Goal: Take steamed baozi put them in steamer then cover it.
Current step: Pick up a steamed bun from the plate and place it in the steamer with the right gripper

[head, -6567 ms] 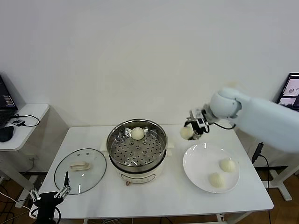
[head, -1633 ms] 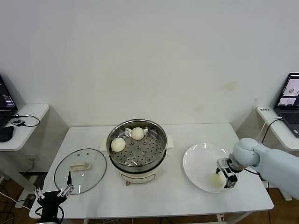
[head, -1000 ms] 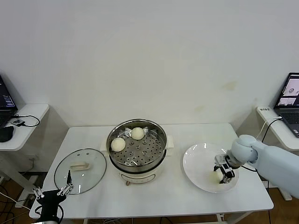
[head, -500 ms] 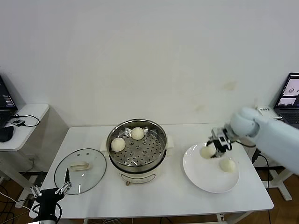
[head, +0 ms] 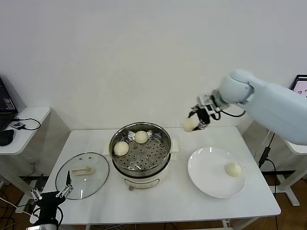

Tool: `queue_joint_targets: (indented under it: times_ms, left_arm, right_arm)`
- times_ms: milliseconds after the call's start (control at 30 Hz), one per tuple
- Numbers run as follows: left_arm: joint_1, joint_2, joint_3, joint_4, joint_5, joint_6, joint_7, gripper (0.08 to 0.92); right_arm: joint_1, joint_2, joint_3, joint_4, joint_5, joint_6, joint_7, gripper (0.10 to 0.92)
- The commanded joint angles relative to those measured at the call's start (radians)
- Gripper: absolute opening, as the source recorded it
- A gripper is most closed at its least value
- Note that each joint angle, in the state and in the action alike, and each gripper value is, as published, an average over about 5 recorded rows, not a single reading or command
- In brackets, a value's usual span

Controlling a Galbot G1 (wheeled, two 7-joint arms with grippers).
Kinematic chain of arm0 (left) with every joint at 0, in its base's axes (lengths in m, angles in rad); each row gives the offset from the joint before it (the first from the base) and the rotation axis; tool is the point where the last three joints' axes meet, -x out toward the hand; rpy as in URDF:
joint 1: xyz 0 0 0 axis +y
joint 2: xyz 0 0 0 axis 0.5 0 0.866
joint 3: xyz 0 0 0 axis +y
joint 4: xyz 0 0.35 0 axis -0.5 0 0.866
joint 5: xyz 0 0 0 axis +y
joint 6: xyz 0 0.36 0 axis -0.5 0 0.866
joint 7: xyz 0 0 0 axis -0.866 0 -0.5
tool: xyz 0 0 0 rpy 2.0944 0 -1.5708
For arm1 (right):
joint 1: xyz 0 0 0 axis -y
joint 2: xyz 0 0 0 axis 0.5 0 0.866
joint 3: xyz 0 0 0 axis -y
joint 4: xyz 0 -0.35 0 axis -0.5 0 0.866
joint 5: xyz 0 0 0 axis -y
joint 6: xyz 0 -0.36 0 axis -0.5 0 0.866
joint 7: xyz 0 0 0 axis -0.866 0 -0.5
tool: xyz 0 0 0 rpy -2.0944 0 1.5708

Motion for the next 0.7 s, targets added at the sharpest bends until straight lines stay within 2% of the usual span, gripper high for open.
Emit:
queue_joint_targets:
  times_ms: [33, 233, 700]
  left_arm:
    - [-0.003, 0.0, -0.011, 0.001, -0.005, 0.003, 0.0, 0.823]
    - [-0.005, -0.005, -0.017, 0.007, -0.005, 0.001, 0.0, 0.823]
    - [-0.006, -0.025, -0.025, 0.009, -0.007, -0.007, -0.003, 0.823]
  right_arm:
    - [0.074, 0.238, -0.093, -0.019, 0.089, 0.014, 0.041, 0.602]
    - [0.02, 0.325, -0.121, -0.036, 0.089, 0.074, 0.055, 0.602]
    - [0.0, 0.431, -0.244, -0.076, -0.057, 0.334, 0.047, 0.611]
